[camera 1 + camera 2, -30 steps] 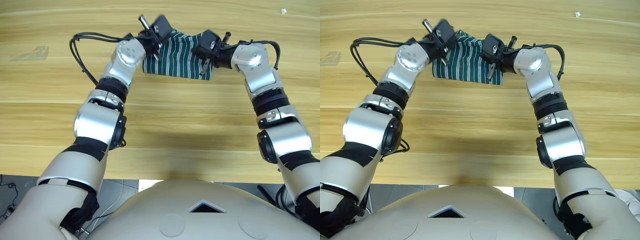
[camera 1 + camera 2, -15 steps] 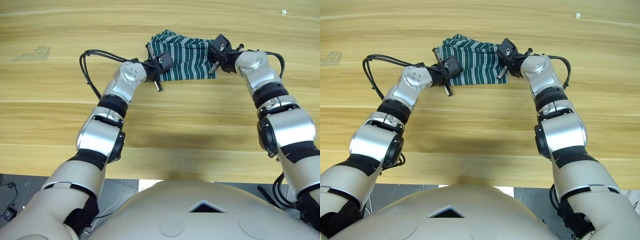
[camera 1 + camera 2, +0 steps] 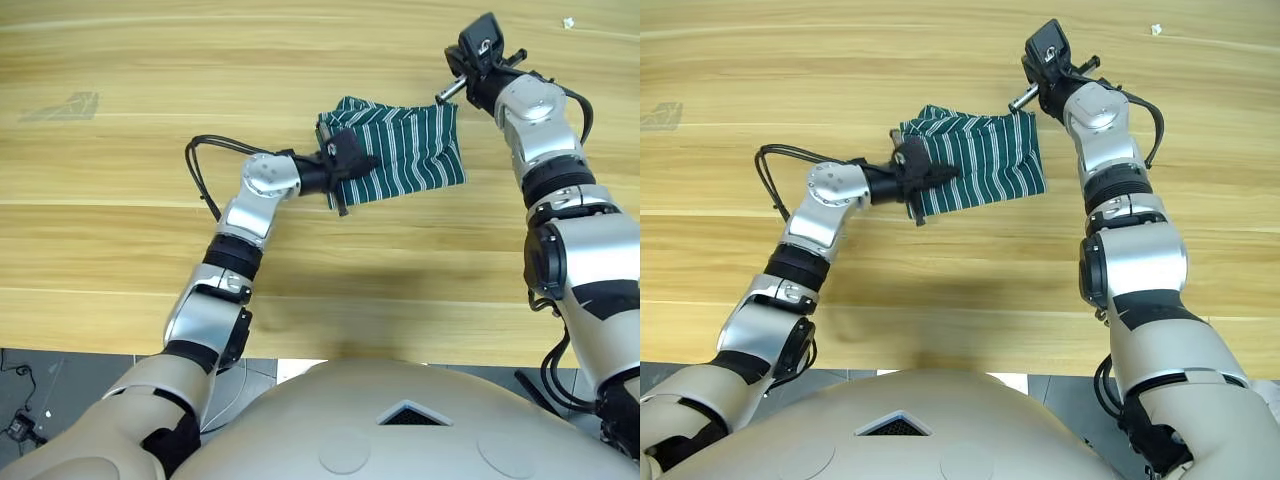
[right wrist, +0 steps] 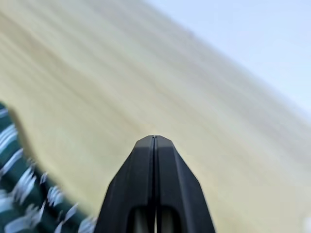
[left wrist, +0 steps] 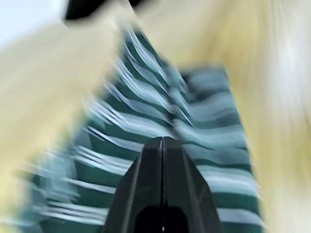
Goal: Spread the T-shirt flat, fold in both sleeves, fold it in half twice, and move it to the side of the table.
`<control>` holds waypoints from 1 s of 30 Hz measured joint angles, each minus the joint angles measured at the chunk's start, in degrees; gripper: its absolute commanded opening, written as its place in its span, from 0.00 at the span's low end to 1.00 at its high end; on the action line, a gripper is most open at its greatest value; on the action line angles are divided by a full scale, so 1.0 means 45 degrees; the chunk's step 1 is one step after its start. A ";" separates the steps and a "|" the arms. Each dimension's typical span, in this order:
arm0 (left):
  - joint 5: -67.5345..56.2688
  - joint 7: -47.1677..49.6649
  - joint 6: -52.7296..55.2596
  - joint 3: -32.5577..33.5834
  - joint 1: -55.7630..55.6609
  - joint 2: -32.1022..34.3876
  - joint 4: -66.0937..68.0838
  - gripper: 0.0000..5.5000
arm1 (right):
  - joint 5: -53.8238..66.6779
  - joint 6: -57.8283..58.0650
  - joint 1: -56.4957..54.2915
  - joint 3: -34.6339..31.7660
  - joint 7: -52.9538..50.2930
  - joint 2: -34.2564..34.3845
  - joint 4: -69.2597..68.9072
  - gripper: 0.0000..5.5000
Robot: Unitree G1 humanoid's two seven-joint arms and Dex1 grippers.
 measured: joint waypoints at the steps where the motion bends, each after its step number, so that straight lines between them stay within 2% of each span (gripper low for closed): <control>1: 0.0067 0.0355 0.0001 0.0147 -0.0219 0.0191 -0.0211 0.01 | -0.0039 -0.0173 0.0394 0.0097 0.0004 -0.0012 -0.1052 0.00; 4: 0.1081 0.1538 -0.0179 0.0098 -0.0742 0.0555 0.0354 0.01 | -0.0063 0.0063 0.2405 0.0858 0.0668 0.0073 -0.5028 0.00; 7: 0.2004 0.2353 -0.0652 -0.0328 -0.1658 0.0522 0.1904 0.01 | -0.0300 0.1426 0.4788 0.1960 0.1295 0.0226 -0.8498 0.00; 13: 0.3753 0.4845 -0.1974 -0.1246 -0.4399 -0.0398 0.6873 0.01 | -0.0186 0.5225 0.7909 0.2672 0.3041 -0.0644 -1.3450 0.00; 17: 0.4292 0.5632 -0.2022 -0.1415 -0.5059 -0.0710 0.9490 0.01 | -0.0470 0.6276 0.8560 0.3471 0.3757 -0.1074 -1.3534 0.00; 21: 0.4556 0.5209 -0.2019 -0.1566 -0.5063 -0.0898 1.0266 0.01 | -0.0593 0.6475 0.8145 0.3693 0.4028 -0.1476 -1.2837 0.00; 27: 0.4551 0.3503 -0.2565 -0.1870 -0.4618 -0.0890 0.9825 0.01 | -0.0855 0.6175 0.7397 0.3788 0.4114 -0.2273 -1.1835 0.00; 30: 0.4397 0.2366 -0.2933 -0.1956 -0.3612 -0.0435 0.8247 0.01 | -0.0851 0.5726 0.7347 0.3190 0.4319 -0.3613 -1.1442 0.00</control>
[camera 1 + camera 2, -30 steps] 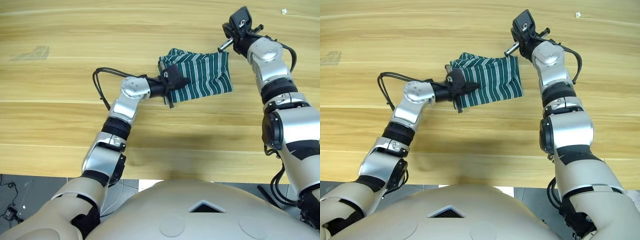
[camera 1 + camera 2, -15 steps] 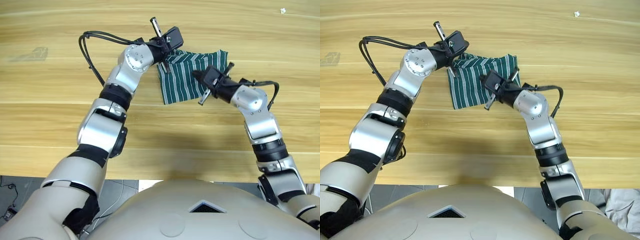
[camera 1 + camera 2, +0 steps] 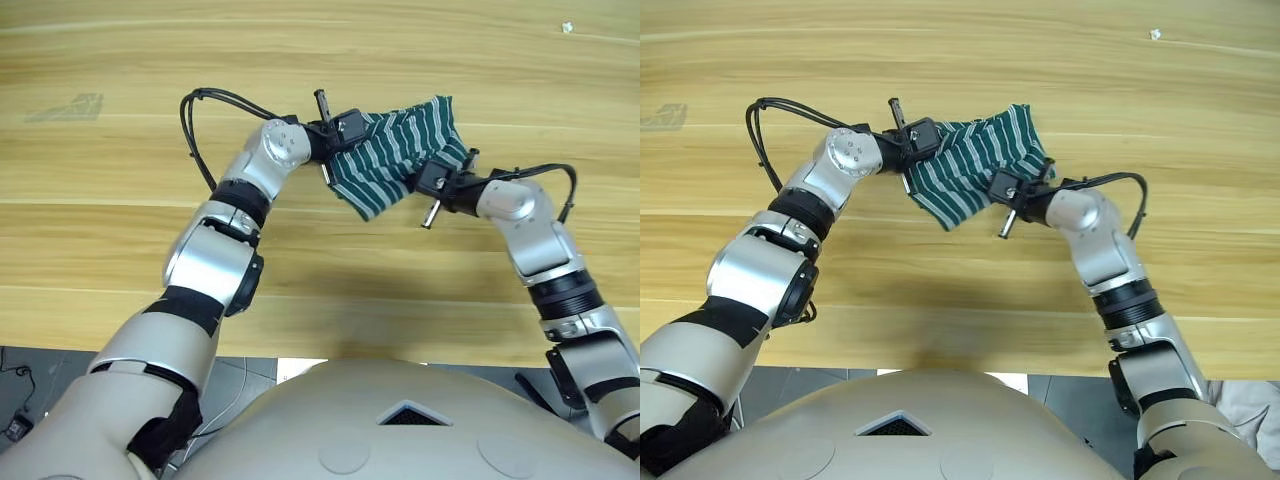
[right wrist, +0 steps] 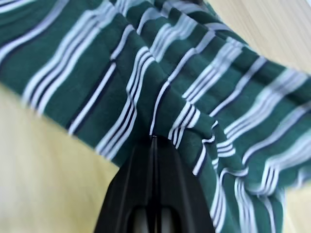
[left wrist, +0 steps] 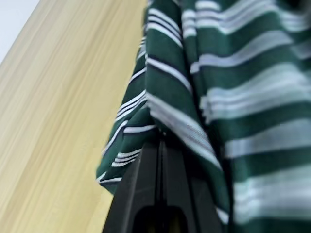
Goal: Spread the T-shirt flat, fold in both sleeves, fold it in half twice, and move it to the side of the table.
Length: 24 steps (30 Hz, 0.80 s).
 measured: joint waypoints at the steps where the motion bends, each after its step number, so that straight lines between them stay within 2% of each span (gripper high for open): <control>1: -0.0320 -0.0565 0.0061 0.0016 0.0603 0.0250 -0.0998 0.01 | -0.0021 -0.0095 0.0007 -0.0393 0.0027 -0.0692 0.0279 0.00; 3: -0.0875 -0.1418 0.0592 0.0070 0.1758 0.0665 -0.3092 0.01 | -0.0110 -0.0133 0.0050 -0.0928 0.0082 -0.1539 0.0809 0.00; 7: -0.1735 -0.2539 0.2515 -0.0123 0.4276 0.0906 -0.7477 0.01 | -0.0098 -0.0478 0.0021 -0.1532 0.0018 -0.2209 0.1604 0.00; 11: -0.2067 -0.2574 0.3875 -0.0363 0.5608 0.0898 -0.9788 0.01 | -0.0113 -0.0640 0.0081 -0.1592 -0.0006 -0.2268 0.1499 0.00; 14: -0.3403 -0.2617 0.5138 0.0247 0.6421 0.0814 -1.1554 0.01 | -0.0126 -0.0662 0.0064 -0.1907 -0.0807 -0.2093 0.1129 0.00; 17: -0.4695 -0.2036 0.6141 0.1614 0.6424 0.0641 -1.3309 0.01 | -0.0075 -0.0555 0.0089 -0.2059 -0.1454 -0.1362 -0.0253 0.00; 21: -0.5041 -0.0924 0.6868 0.2770 0.6446 0.0759 -1.3778 0.01 | 0.0206 -0.0109 0.0161 -0.2388 -0.2834 0.0190 -0.0859 0.00; 24: -0.5438 -0.0275 0.7180 0.3440 0.6498 0.0791 -1.4454 0.01 | 0.1100 0.0749 0.0147 -0.2780 -0.4588 0.3025 -0.1059 0.00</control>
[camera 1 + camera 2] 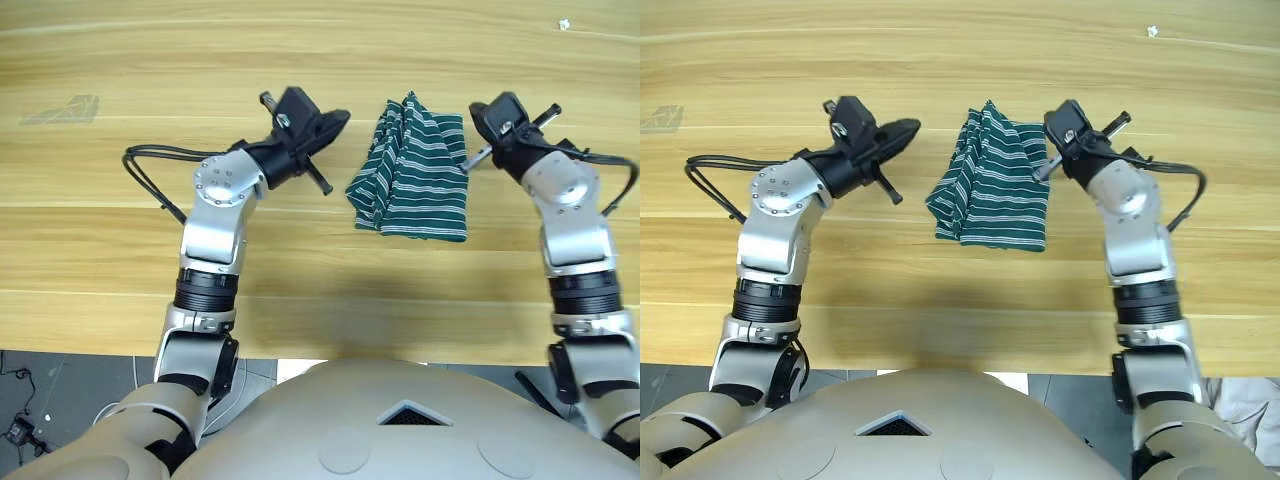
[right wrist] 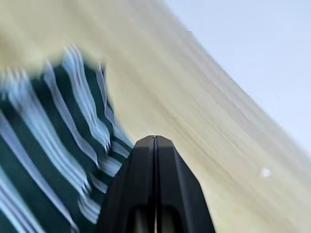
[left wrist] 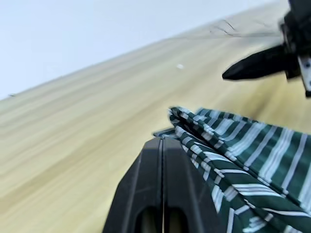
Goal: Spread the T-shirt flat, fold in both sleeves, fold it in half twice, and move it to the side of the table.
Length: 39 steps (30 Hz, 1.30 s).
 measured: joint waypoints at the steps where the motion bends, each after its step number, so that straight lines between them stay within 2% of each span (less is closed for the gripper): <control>1: 0.0006 0.0208 0.0005 0.0092 0.0018 0.0019 -0.0048 0.01 | 0.0195 0.0088 -0.0049 0.0052 -0.0322 0.0651 0.0131 0.00; 5: 0.1066 0.1585 0.0187 -0.0276 0.0107 0.0144 0.0942 0.01 | 0.0097 -0.0057 -0.0824 0.0684 -0.1456 0.2355 0.2373 0.00; 9: 0.2846 0.2872 0.0741 -0.2215 0.0752 -0.0340 0.2464 0.01 | 0.0196 -0.0772 -0.1319 0.0188 -0.2729 0.3091 0.4282 0.00; 14: 0.4145 0.3214 0.0431 -0.3752 0.0343 -0.0349 0.2997 0.01 | 0.0298 -0.1943 -0.2573 0.0063 -0.3498 0.4436 0.7320 0.00; 18: 0.4115 0.3124 0.0113 -0.4240 0.0324 -0.0608 0.3247 0.01 | 0.0285 -0.2883 -0.3299 0.0072 -0.3808 0.4895 0.9117 0.00; 25: 0.3967 0.3001 0.0095 -0.4617 0.0596 -0.0864 0.2886 0.01 | 0.0160 -0.3963 -0.3634 0.0071 -0.4759 0.5208 1.0381 0.00; 33: 0.3088 0.2683 0.0363 -0.4150 0.0979 -0.1034 0.2393 0.01 | -0.0409 -0.4487 -0.4647 0.0527 -0.5179 0.5378 1.2422 0.00; 36: 0.2225 0.2751 0.0870 -0.2568 0.1065 -0.0703 0.1934 0.01 | -0.0712 -0.4479 -0.4903 0.0776 -0.4647 0.4929 1.2825 0.00; 39: 0.1506 0.2981 0.0903 -0.0910 0.1015 -0.0189 0.0960 0.01 | -0.1161 -0.4488 -0.5012 0.1169 -0.4002 0.3866 1.2836 0.00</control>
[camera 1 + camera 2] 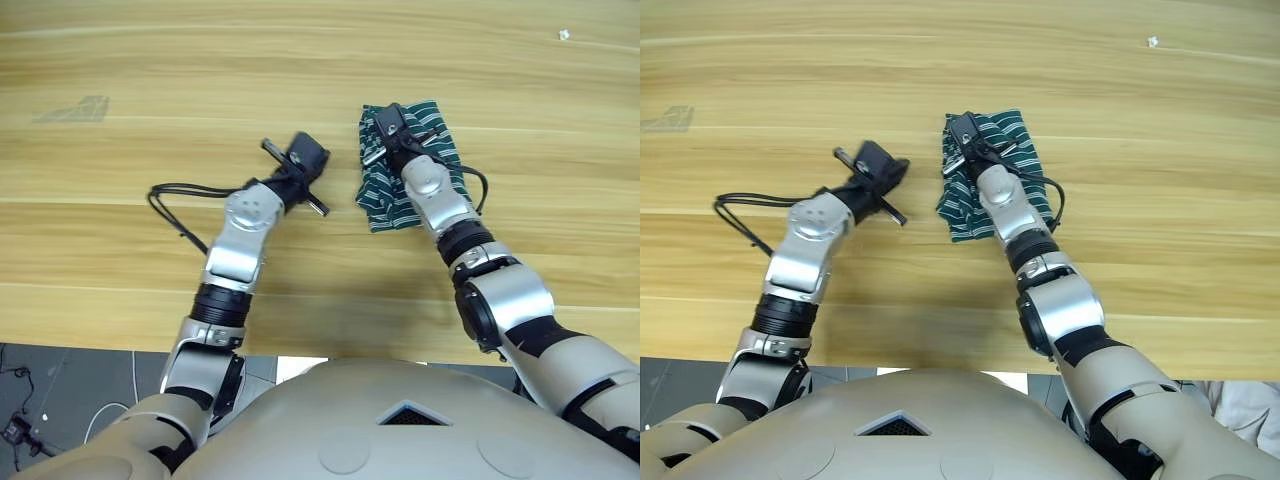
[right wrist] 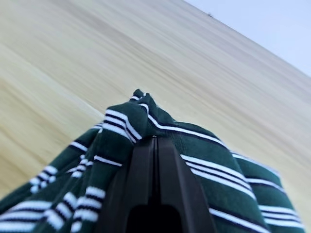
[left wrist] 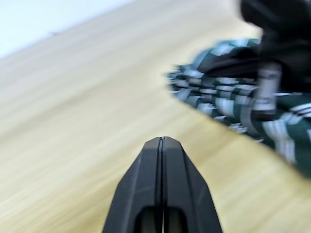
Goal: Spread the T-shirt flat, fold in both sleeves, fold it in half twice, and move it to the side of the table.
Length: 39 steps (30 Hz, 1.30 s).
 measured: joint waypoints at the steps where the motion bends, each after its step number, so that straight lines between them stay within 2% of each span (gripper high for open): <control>1: -0.0135 0.0046 0.0037 0.0220 0.0002 0.0004 -0.0265 0.01 | -0.0323 -0.0002 0.0017 0.0280 0.0194 -0.0529 -0.0135 0.00; 6: -0.0597 0.0064 0.0276 0.0869 -0.0003 0.0185 -0.1299 0.01 | -0.1724 0.0085 0.0480 0.1179 0.0657 -0.3814 -0.0844 0.00; 10: -0.0794 0.0059 0.0399 0.0985 -0.0003 0.0246 -0.1550 0.01 | -0.2303 0.0961 0.0757 0.1694 0.1038 -0.4358 -0.1977 0.00; 13: -0.0911 0.0061 0.0474 0.1018 0.0005 0.0368 -0.1672 0.01 | -0.2419 0.1560 0.1169 0.1763 0.2140 -0.5236 -0.3331 0.00; 15: -0.0947 0.0070 0.0474 0.1022 0.0009 0.0391 -0.1752 0.01 | -0.2371 0.1674 0.1379 0.1573 0.2756 -0.5877 -0.3661 0.00; 17: -0.0984 0.0079 0.0471 0.1026 0.0009 0.0416 -0.1743 0.01 | -0.1592 0.1742 0.1680 0.0711 0.2872 -0.6056 -0.3824 0.00; 20: -0.0974 0.0211 0.0021 0.1111 0.0002 0.0437 -0.1412 0.01 | -0.0123 0.1514 0.2347 -0.0987 0.1830 -0.5538 -0.4834 0.00; 23: -0.0953 0.0828 -0.1782 0.1363 -0.0018 0.0198 -0.0791 0.01 | 0.1853 0.0068 0.3382 -0.2597 0.1017 -0.4360 -0.8588 0.00; 27: -0.0586 0.1873 -0.4982 0.1723 0.0024 -0.0072 0.0171 0.01 | 0.3006 -0.1548 0.4939 -0.3427 -0.0248 -0.2653 -1.3595 0.00; 28: -0.0501 0.2110 -0.5834 0.1898 0.0112 -0.0104 0.0374 0.01 | 0.2604 -0.2212 0.5479 -0.3480 -0.0820 -0.2306 -1.4668 0.00; 31: -0.0530 0.2394 -0.7445 0.2294 0.0530 -0.0160 0.0498 0.01 | 0.1756 -0.3437 0.6436 -0.3354 -0.1576 -0.1735 -1.5369 0.00; 35: -0.0399 0.3218 -0.9088 0.2784 0.0982 -0.0364 0.0589 0.01 | 0.0029 -0.4748 0.6838 -0.2819 -0.2637 -0.1167 -1.4910 0.00; 39: 0.0812 0.4264 -1.0140 0.2846 0.0958 -0.0369 0.1413 0.01 | -0.0030 -0.6316 0.7314 -0.2207 -0.2495 -0.1046 -1.3841 0.00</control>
